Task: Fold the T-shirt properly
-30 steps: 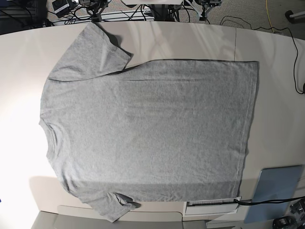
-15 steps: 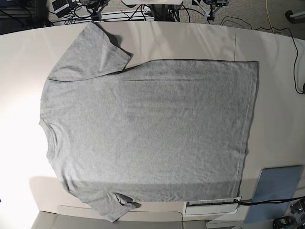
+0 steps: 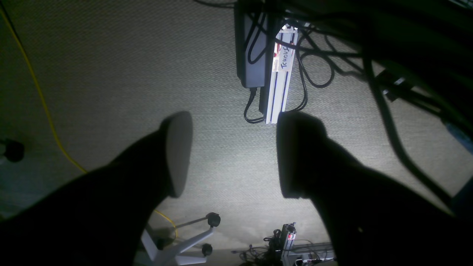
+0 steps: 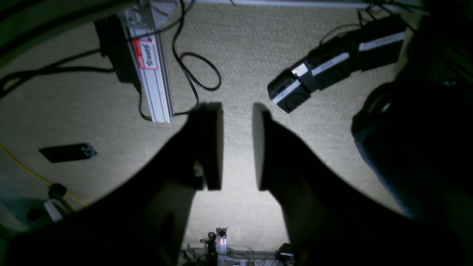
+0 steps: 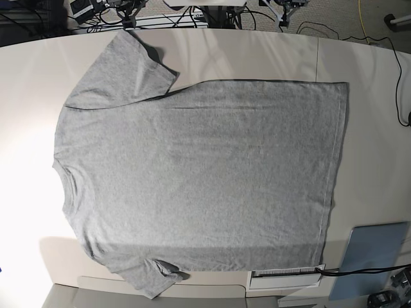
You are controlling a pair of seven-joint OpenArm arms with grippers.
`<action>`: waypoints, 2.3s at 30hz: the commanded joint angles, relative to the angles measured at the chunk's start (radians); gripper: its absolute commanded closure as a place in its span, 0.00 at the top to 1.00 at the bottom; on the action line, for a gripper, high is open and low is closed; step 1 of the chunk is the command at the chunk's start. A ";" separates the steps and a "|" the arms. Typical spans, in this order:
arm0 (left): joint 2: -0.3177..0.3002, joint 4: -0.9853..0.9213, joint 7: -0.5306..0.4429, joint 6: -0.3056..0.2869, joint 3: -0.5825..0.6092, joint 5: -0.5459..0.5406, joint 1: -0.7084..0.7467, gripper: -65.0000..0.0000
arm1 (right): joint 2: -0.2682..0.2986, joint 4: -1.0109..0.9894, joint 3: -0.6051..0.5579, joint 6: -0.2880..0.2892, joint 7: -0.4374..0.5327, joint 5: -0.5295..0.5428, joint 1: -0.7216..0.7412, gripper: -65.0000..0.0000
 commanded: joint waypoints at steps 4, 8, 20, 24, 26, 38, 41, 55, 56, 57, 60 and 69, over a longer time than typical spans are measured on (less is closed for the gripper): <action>-0.003 0.137 0.005 0.018 -0.001 0.000 0.127 0.57 | 0.028 0.005 0.000 0.003 0.006 0.032 -0.053 0.22; -0.003 0.343 0.025 0.018 -0.001 -0.001 0.272 0.57 | 0.065 0.107 0.000 0.058 -0.004 0.109 -0.140 0.22; -0.142 1.017 0.185 -0.052 -0.001 -0.143 0.682 0.57 | 0.254 0.829 0.000 0.222 -0.151 0.407 -0.643 0.22; -0.204 1.252 0.225 -0.021 -0.001 -0.142 0.817 0.57 | 0.328 1.101 0.019 0.222 -0.192 0.466 -0.835 0.22; -0.234 1.371 0.227 0.021 -0.005 -0.100 0.880 0.57 | 0.351 1.233 0.053 0.222 -0.212 0.473 -0.922 0.22; -0.420 1.904 0.259 -0.010 -0.264 0.129 0.956 0.57 | 0.355 1.831 0.413 0.224 -0.340 0.471 -1.101 0.22; -0.475 1.915 0.238 -0.110 -0.308 0.164 0.880 0.57 | 0.355 1.930 0.463 0.224 -0.338 0.462 -1.101 0.22; -0.546 1.536 0.084 -0.430 -0.138 0.340 0.440 0.61 | 0.354 2.040 0.477 0.224 -0.349 0.294 -1.009 0.40; -0.548 1.507 0.086 -0.398 -0.100 0.372 0.415 0.62 | 0.354 2.040 0.477 0.224 -0.351 0.286 -1.003 0.43; -0.552 1.480 0.088 -0.359 -0.066 0.396 0.392 0.62 | 0.354 2.040 0.477 0.224 -0.350 0.275 -0.999 0.45; -0.582 1.404 0.087 -0.309 0.011 0.413 0.332 0.63 | 0.354 2.040 0.477 0.224 -0.350 0.249 -0.999 0.45; -0.604 1.261 0.085 -0.325 0.117 0.431 0.208 0.63 | 0.357 2.040 0.477 0.224 -0.329 0.221 -0.998 0.45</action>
